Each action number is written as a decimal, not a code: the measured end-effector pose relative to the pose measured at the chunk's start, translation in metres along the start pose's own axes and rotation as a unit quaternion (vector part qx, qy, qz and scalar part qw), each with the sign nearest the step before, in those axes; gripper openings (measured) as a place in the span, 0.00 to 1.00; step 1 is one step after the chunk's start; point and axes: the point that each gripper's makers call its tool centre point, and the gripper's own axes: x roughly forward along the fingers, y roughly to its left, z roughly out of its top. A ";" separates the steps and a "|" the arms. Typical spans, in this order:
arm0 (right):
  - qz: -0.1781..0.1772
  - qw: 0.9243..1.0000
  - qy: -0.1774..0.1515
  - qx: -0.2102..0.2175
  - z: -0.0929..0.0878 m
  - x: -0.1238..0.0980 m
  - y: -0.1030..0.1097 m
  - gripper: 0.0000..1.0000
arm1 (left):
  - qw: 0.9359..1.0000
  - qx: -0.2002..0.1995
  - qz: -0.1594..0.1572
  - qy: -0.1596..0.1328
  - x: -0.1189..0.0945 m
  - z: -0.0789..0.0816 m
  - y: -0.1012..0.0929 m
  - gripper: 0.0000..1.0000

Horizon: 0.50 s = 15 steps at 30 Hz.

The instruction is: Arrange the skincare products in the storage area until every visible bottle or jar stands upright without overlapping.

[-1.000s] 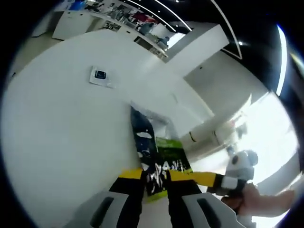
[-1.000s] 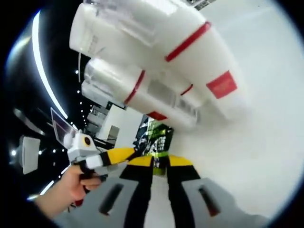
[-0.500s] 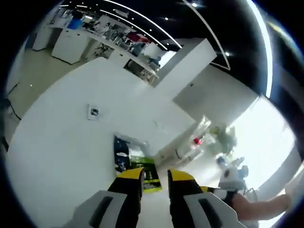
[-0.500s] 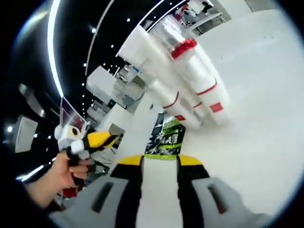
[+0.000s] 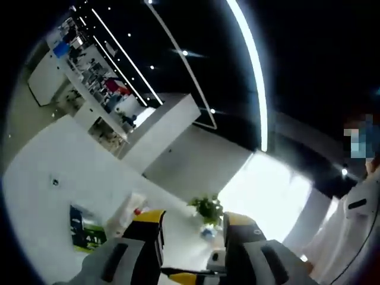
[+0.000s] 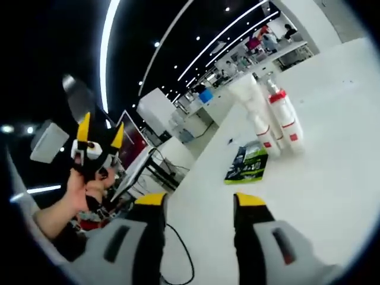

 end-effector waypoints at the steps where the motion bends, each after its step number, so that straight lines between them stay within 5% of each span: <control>1: 0.000 1.000 0.004 -0.005 -0.005 -0.003 0.003 0.46 | 1.000 0.002 0.001 0.002 -0.007 -0.002 -0.003 0.40; 6: 0.010 1.000 -0.001 0.008 -0.019 -0.019 0.015 0.46 | 1.000 -0.016 0.001 -0.022 -0.039 0.003 -0.019 0.41; 8: 0.010 1.000 -0.002 0.005 -0.023 -0.026 0.017 0.46 | 0.999 -0.002 0.030 -0.019 -0.056 0.000 -0.017 0.45; 10: 0.010 1.000 -0.004 0.002 -0.026 -0.032 0.020 0.46 | 0.997 0.025 0.069 -0.007 -0.071 -0.005 -0.011 0.37; 11: 0.008 1.000 -0.005 -0.001 -0.027 -0.036 0.019 0.46 | 0.991 0.062 0.118 0.025 -0.089 -0.014 0.003 0.35; 15: 0.004 1.000 -0.006 -0.001 -0.031 -0.043 0.016 0.46 | 0.974 0.085 0.187 0.091 -0.121 -0.034 0.026 0.37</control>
